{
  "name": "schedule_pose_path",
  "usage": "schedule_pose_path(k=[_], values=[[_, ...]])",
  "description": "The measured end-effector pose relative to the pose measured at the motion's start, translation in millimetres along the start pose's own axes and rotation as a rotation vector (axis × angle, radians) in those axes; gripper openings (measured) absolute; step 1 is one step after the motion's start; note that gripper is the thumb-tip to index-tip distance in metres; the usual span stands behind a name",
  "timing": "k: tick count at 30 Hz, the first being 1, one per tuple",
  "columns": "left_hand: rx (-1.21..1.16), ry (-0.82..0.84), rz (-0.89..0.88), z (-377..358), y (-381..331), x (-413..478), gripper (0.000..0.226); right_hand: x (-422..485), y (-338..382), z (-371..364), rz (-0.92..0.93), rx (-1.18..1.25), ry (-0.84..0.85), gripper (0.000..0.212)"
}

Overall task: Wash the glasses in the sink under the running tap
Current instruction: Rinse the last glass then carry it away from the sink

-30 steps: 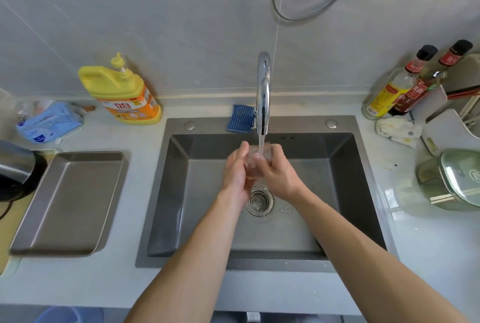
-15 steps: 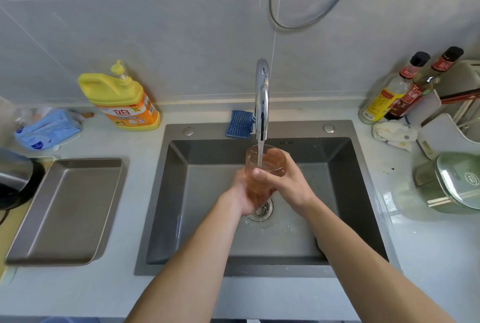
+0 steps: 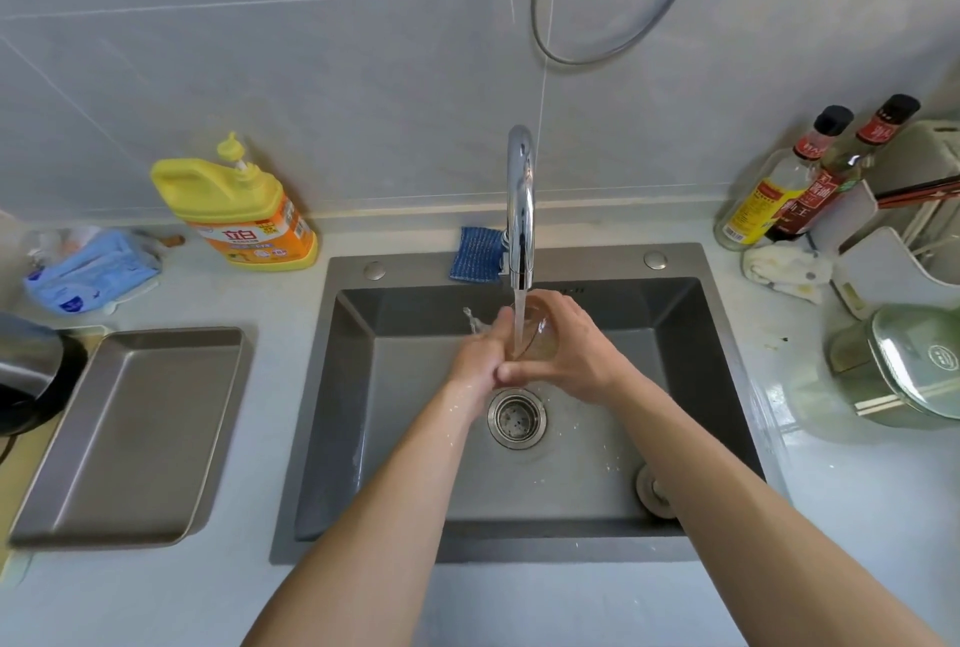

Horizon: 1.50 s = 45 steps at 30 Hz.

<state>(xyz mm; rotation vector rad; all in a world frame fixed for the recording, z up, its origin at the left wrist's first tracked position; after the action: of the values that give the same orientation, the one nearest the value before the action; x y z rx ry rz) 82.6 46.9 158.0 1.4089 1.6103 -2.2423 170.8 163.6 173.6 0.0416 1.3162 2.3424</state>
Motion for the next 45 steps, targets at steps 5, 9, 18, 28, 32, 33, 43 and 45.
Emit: schedule_pose_path(k=[5,9,18,28,32,33,43,45], values=[[-0.203,0.157,-0.198,-6.0,5.0,-8.3,0.072,-3.3,11.4,-28.2,-0.335,0.780,-0.115,0.069],[-0.054,0.067,-0.363,8.5,6.9,-3.9,0.088,3.1,6.4,-37.1,-0.550,1.042,-0.148,0.035],[0.128,0.054,-0.198,29.8,3.8,-2.0,0.095,17.1,-7.3,-2.5,-0.456,-0.220,0.012,0.057],[-0.379,0.065,0.273,-2.7,10.7,-5.9,0.062,0.3,5.3,-33.2,-0.422,0.720,-0.073,0.048],[-0.284,-0.054,0.240,-18.9,1.8,-2.0,0.066,0.8,2.5,-35.1,-0.380,0.593,-0.290,0.050],[-0.205,-0.074,0.194,-22.3,-1.1,-3.7,0.068,1.4,-0.9,-36.9,-0.380,0.503,-0.325,0.050],[-0.449,-0.068,0.204,-3.3,4.4,2.6,0.064,-0.4,-15.5,-22.6,-0.253,0.292,-0.171,0.080],[-0.444,-0.028,0.275,-1.8,8.3,1.4,0.055,-3.6,-14.8,-24.5,-0.215,0.363,-0.122,0.055]])
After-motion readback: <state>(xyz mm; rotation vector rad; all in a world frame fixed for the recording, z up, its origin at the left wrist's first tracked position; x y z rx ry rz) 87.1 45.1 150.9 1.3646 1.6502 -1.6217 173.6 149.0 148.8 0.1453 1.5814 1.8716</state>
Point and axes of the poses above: each hand's wrist, its own x-axis towards the middle knuckle, its own z-axis out of the back of the hand, y = z × x, the point moved 2 cm from there along x, towards the middle knuckle
